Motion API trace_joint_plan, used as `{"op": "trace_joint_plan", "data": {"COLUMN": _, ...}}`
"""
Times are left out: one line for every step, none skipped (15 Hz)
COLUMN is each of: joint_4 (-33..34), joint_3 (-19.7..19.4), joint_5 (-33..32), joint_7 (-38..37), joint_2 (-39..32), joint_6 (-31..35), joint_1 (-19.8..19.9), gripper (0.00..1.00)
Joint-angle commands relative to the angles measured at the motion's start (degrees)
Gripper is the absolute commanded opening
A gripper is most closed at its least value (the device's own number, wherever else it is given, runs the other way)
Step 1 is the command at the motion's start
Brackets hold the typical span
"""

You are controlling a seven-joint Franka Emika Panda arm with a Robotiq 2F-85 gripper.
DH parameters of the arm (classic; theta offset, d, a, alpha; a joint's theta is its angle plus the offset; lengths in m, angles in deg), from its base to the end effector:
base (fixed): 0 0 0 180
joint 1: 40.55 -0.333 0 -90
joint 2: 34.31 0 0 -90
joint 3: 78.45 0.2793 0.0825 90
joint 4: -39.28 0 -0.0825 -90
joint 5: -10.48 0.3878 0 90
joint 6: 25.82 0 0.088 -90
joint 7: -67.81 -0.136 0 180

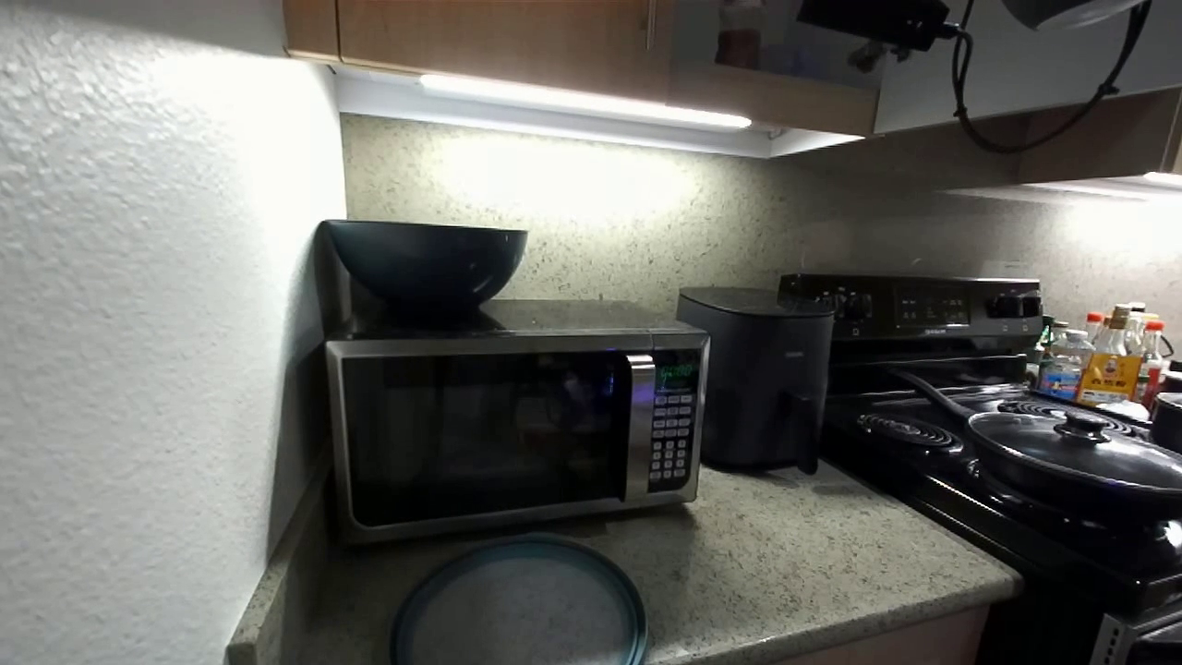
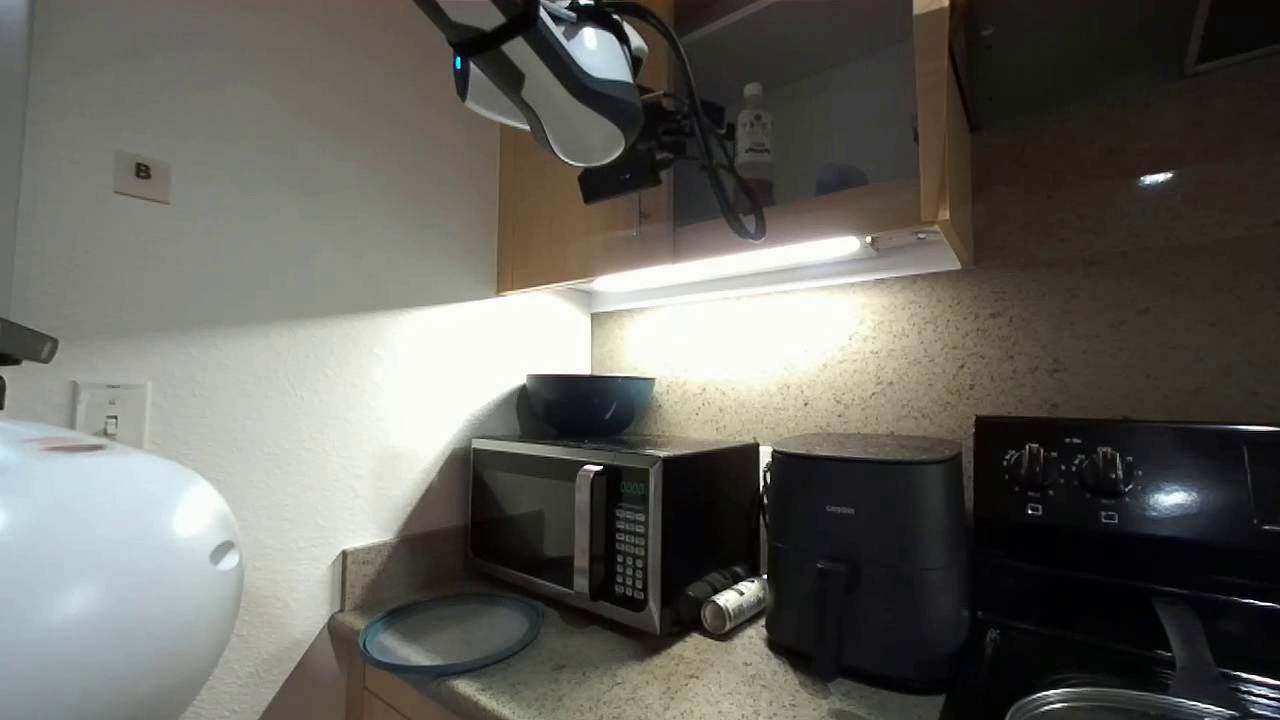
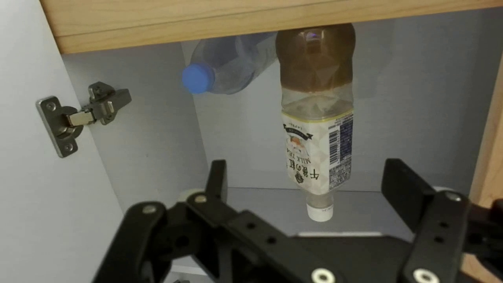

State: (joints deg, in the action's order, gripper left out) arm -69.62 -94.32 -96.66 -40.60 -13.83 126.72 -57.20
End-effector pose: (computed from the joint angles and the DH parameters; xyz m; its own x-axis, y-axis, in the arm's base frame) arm 0.5314 -0.0053 0.7096 -0.1579 -0.0875 0.9836 -0.4096 -0.9005 -0.1458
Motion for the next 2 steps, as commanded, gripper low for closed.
{"op": "trace_joint_plan", "data": {"joint_4": -0.1, "joint_3": 0.0, "joint_5": 0.0, "joint_7": 0.0, "joint_2": 0.0, "joint_6": 0.0, "joint_1": 0.0, "gripper": 1.00}}
{"op": "trace_joint_plan", "data": {"joint_4": -0.1, "joint_3": 0.0, "joint_5": 0.0, "joint_7": 0.0, "joint_2": 0.0, "joint_6": 0.0, "joint_1": 0.0, "gripper": 1.00}}
